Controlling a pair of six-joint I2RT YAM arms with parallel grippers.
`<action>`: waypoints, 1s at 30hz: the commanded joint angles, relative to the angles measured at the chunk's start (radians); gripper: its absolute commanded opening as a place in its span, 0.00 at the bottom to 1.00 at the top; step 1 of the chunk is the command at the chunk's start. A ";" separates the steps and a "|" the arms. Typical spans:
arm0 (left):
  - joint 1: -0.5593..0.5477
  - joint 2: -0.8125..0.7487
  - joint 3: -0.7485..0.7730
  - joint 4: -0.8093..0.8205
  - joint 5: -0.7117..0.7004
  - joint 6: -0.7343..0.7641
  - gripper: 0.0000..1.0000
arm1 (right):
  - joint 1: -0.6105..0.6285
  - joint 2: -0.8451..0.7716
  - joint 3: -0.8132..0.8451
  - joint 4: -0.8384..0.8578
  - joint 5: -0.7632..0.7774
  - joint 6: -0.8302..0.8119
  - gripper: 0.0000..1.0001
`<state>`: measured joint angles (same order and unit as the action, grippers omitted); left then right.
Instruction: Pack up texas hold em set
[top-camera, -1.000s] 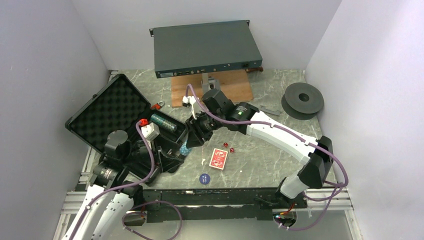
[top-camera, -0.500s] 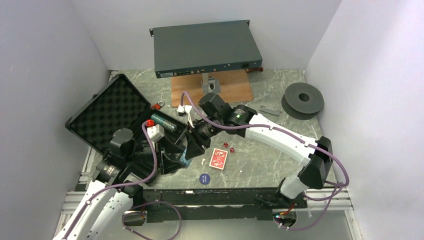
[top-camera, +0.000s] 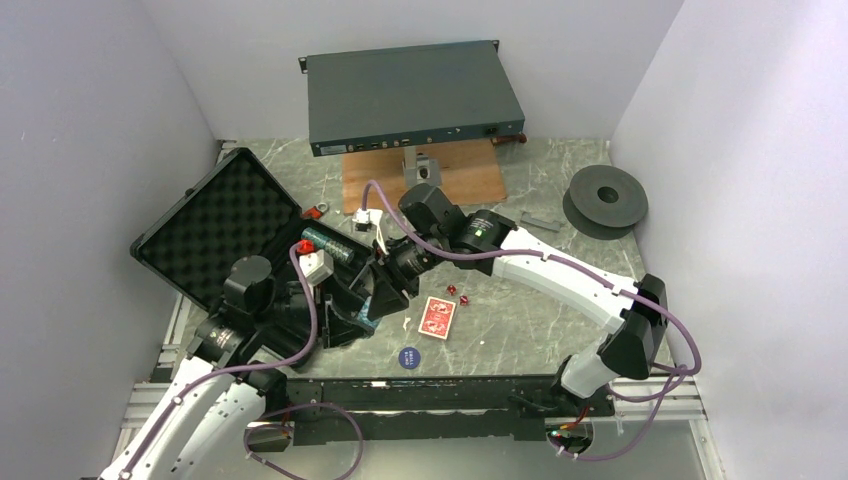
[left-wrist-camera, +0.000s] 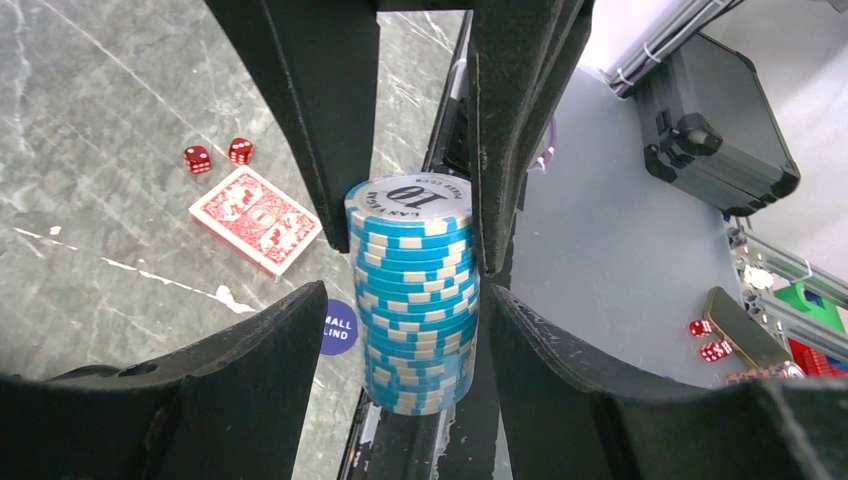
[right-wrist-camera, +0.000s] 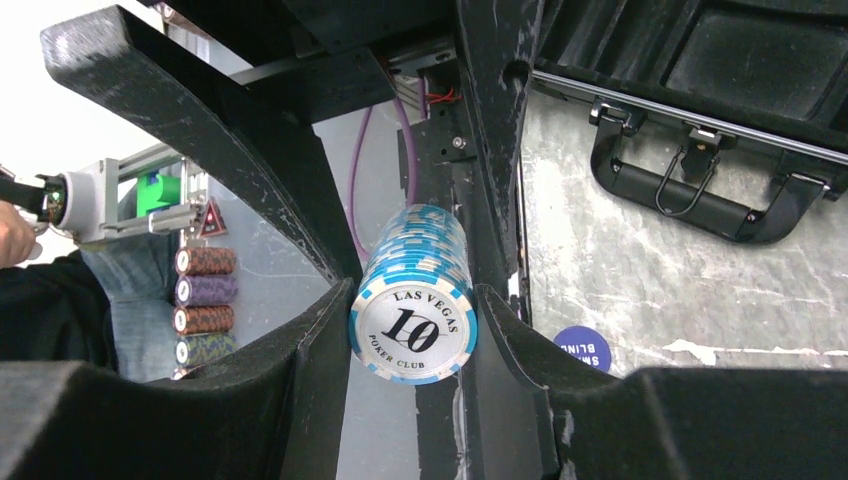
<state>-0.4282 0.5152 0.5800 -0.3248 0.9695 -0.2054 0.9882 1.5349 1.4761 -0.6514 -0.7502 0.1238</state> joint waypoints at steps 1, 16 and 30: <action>-0.035 0.017 0.005 0.037 0.032 -0.003 0.66 | -0.002 -0.047 0.030 0.101 -0.071 0.020 0.00; -0.063 0.012 0.021 0.001 -0.017 0.018 0.65 | 0.010 -0.042 0.007 0.107 -0.097 0.027 0.00; -0.064 0.013 0.029 -0.019 -0.047 0.029 0.66 | 0.039 -0.024 -0.010 0.072 -0.132 0.004 0.00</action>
<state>-0.4927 0.5255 0.5800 -0.3580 0.9409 -0.2005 1.0058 1.5349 1.4578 -0.6140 -0.7952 0.1383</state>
